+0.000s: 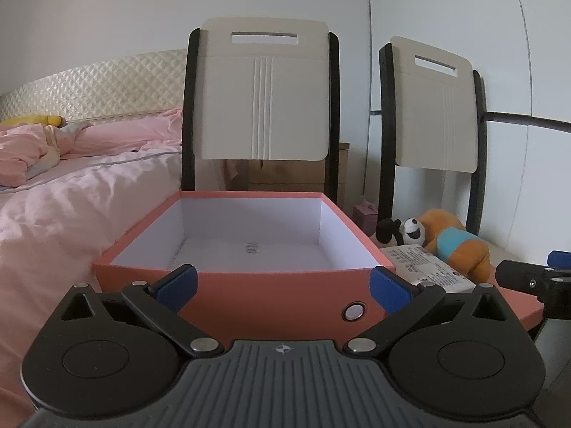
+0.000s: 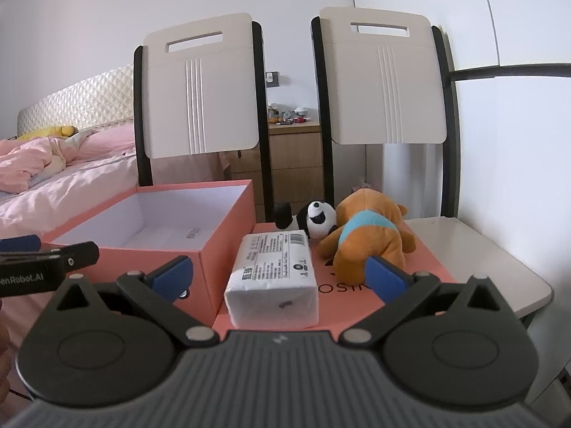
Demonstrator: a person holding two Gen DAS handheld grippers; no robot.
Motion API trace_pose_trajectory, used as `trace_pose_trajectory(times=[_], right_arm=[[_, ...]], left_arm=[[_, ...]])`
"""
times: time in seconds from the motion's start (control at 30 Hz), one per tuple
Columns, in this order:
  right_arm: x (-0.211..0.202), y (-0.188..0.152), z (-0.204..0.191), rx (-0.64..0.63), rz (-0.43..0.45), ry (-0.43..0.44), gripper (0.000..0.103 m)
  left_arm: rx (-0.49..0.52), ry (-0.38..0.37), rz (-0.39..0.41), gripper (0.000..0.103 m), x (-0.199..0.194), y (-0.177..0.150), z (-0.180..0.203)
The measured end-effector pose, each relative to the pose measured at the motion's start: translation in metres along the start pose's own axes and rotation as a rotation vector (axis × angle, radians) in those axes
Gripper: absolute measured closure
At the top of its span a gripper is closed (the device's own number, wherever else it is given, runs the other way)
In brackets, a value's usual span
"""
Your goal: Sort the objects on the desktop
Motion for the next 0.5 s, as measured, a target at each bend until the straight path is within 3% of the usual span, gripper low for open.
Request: trace_pose_trajectory(times=[0.5], right_arm=[[-0.0027,-0.0007,0.0067,0.030,0.011,0.008,0.000]], left_arm=[[0.000,-0.019,0.011,0.000,-0.0011,0.0009,0.0030]])
Point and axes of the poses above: each gripper's, at about its wrist camera, not at the fingertips, and x roughly the way its jaws point, z to its right, y to its top, the point moved 8 cm from there along x, roughly the way its jaws point, and after that the axes turned 15 degrees about x, right-handed, at the moved point
